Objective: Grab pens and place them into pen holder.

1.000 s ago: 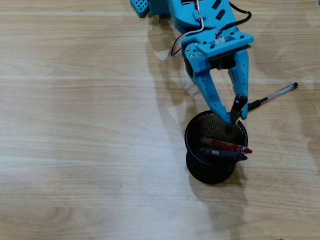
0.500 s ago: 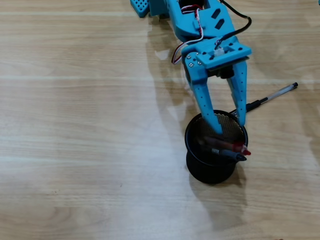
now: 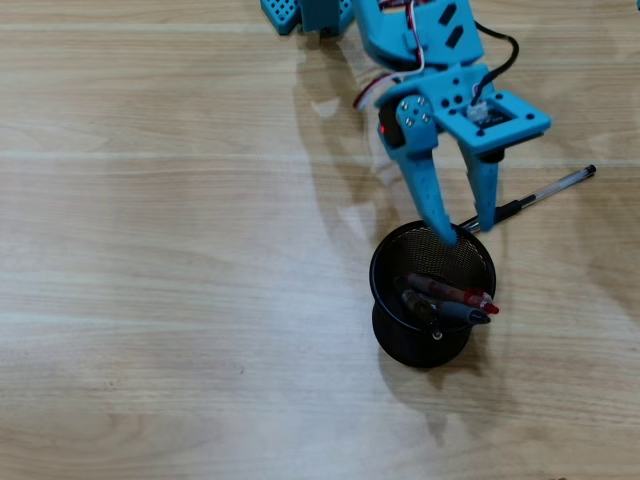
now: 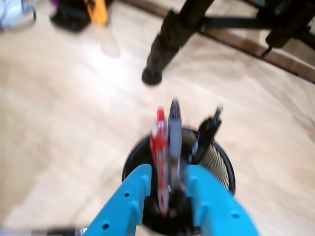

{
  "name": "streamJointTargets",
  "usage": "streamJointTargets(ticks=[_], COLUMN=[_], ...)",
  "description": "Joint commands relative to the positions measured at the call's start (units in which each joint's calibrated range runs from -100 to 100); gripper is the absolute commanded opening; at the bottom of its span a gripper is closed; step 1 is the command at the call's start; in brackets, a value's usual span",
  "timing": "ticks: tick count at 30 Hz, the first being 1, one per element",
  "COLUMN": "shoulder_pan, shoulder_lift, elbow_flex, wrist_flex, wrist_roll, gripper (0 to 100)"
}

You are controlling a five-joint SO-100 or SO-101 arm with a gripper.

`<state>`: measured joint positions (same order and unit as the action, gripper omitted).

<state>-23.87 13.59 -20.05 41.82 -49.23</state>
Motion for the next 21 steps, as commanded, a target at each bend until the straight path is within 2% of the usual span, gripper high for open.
streamJointTargets(ticks=[1, 2, 5, 9, 14, 21], shoulder_pan=[-1.2, -1.9, -4.0, -7.8, -14.2, -19.4], shoulder_lift=[-8.4, -10.0, -11.9, -13.0, -12.0, -2.8], elbow_flex=[-1.3, -1.2, -1.3, -1.3, -0.9, -6.7], wrist_flex=[14.0, 19.4, 26.8, 33.8, 35.9, 35.6], wrist_roll=[4.0, 6.2, 10.5, 13.2, 15.7, 23.6], gripper=[2, 3, 3, 3, 3, 3])
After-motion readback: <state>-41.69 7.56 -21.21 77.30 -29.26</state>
